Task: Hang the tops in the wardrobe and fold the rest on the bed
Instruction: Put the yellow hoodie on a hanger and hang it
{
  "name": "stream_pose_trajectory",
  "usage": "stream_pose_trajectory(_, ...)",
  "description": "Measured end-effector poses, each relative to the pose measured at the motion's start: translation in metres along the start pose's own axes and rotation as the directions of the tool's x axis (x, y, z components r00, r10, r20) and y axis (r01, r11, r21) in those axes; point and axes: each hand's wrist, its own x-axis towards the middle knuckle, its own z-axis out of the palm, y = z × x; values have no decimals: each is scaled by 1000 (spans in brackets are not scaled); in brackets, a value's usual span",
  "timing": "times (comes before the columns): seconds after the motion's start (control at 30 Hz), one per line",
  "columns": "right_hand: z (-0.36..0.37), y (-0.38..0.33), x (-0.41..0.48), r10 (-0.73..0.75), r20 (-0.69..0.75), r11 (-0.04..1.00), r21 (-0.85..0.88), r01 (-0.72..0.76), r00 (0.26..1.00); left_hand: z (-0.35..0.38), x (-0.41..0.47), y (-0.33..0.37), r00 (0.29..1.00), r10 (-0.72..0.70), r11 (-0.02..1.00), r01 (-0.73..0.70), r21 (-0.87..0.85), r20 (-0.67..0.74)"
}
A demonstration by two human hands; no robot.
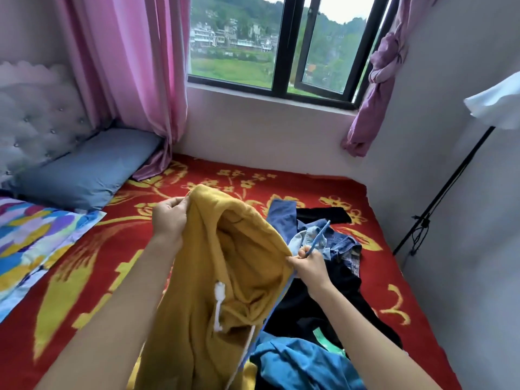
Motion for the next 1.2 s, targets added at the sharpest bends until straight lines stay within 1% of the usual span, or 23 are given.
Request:
stream_pose_trajectory(0.1,5,-6,0,-55,25,998,-23,56,998,-20,4,-36,996,-69,996,73,56,-65)
stream_pose_trajectory(0.23,17,-21,-4,-183,77,979,-73,189,980,-40,6,-74,990,-105,984,117,131,-97)
stream_pose_trajectory(0.3,25,-30,-7,-240,82,967,-74,246,967,-47,5,-88,980,-123,971,151,184,-154)
stream_pose_trajectory(0.37,32,-37,-8,-281,102,952,-95,290,954,-53,-1,-98,961,-111,950,177,256,-252)
stream_pose_trajectory(0.4,37,-40,-8,-298,117,944,-110,311,947,-55,-8,-101,958,-51,938,144,316,-283)
stream_pose_trajectory(0.43,40,-41,-9,-307,131,938,-128,323,943,-57,-18,-106,958,79,919,38,392,-276)
stream_pose_trajectory(0.47,44,-41,-9,-313,138,933,-140,332,940,-58,-27,-112,934,289,860,-159,485,-207)
stream_pose_trajectory(0.5,46,-40,-8,-314,142,930,-150,335,939,-59,-38,-121,867,495,735,-380,562,-61)
stream_pose_trajectory(0.53,49,-39,-7,-314,145,929,-157,335,938,-60,-48,-134,755,645,561,-573,597,119)
stream_pose_trajectory(0.57,49,-37,-6,-314,149,929,-156,336,938,-60,-54,-150,629,714,395,-725,564,308)
stream_pose_trajectory(0.6,49,-36,-6,-309,157,932,-148,332,938,-61,-60,-163,539,707,299,-815,496,459)
stream_pose_trajectory(0.63,48,-36,-6,-303,167,936,-134,326,938,-62,-65,-174,491,662,264,-860,438,566)
stream_pose_trajectory(0.7,43,-37,-6,-291,183,945,-98,312,939,-61,-73,-192,448,519,237,-894,381,728)
stream_pose_trajectory(0.77,35,-39,-5,-278,197,953,-65,295,940,-58,-75,-207,435,392,214,-900,379,811)
stream_pose_trajectory(0.83,27,-43,-6,-260,221,962,-27,272,940,-54,-71,-213,463,270,224,-883,412,845)
stream_pose_trajectory(0.87,22,-46,-7,-254,233,964,-19,265,939,-52,-68,-209,486,201,250,-865,435,851)
stream_pose_trajectory(0.93,12,-53,-6,-248,229,967,-9,256,941,-45,-66,-207,508,52,294,-831,473,860)
stream_pose_trajectory(1.0,0,-60,-3,-246,190,969,17,247,950,-42,-66,-205,510,-111,270,-810,520,853)
stream_pose_trajectory(1.07,-11,-65,2,-250,134,968,19,249,959,-39,-67,-213,577,-225,213,-757,617,785)
stream_pose_trajectory(1.1,-18,-66,4,-255,101,967,14,255,962,-38,-67,-215,592,-239,181,-752,634,770)
stream_pose_trajectory(1.13,-22,-66,6,-257,81,966,3,257,963,-39,-67,-215,577,-230,163,-771,616,783)
stream_pose_trajectory(1.17,-26,-66,8,-257,61,966,-13,259,964,-40,-68,-209,539,-183,181,-804,567,822)
stream_pose_trajectory(1.2,-31,-64,11,-249,32,968,-31,249,968,-39,-67,-204,468,-116,169,-860,481,876)
